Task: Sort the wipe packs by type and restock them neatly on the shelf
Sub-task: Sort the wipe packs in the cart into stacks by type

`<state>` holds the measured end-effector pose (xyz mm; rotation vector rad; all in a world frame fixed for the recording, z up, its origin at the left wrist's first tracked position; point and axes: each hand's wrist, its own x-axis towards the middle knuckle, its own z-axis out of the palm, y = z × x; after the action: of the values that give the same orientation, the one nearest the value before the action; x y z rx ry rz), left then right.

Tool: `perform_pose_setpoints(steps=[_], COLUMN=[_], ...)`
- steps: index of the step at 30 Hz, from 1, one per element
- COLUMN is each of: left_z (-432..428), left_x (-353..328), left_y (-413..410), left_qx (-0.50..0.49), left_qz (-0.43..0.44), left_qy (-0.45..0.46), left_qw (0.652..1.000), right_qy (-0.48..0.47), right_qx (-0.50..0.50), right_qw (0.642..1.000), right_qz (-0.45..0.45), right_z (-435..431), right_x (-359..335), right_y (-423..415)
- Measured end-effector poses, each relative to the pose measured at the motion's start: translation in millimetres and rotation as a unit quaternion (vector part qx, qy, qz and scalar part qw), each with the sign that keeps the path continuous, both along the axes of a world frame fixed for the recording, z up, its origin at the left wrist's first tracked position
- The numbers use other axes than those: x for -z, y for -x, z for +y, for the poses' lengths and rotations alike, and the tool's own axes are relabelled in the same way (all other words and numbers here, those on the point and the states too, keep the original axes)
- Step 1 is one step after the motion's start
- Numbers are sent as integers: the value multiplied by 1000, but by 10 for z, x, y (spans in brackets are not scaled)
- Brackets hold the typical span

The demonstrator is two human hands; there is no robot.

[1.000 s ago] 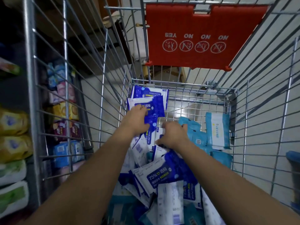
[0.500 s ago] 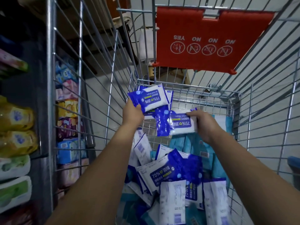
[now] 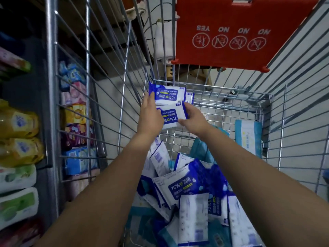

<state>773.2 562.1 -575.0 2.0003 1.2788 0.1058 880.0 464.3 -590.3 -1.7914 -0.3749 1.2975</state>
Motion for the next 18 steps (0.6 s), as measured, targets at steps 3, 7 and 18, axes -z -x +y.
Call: perform_pose_setpoints(steps=[3, 7, 18], left_z=[-150, -168, -288], left_x=[18, 21, -312], left_y=[173, 357, 194], left_qx=[82, 188, 295], left_qz=[55, 178, 420], left_qy=[-61, 11, 65], left_qw=[993, 966, 856], right_qy=[42, 68, 196], right_qx=[-45, -103, -482], right_qw=[980, 921, 850], right_qz=[-187, -370, -81], right_z=[-22, -203, -438], right_x=[37, -43, -238], right_y=[36, 205, 576])
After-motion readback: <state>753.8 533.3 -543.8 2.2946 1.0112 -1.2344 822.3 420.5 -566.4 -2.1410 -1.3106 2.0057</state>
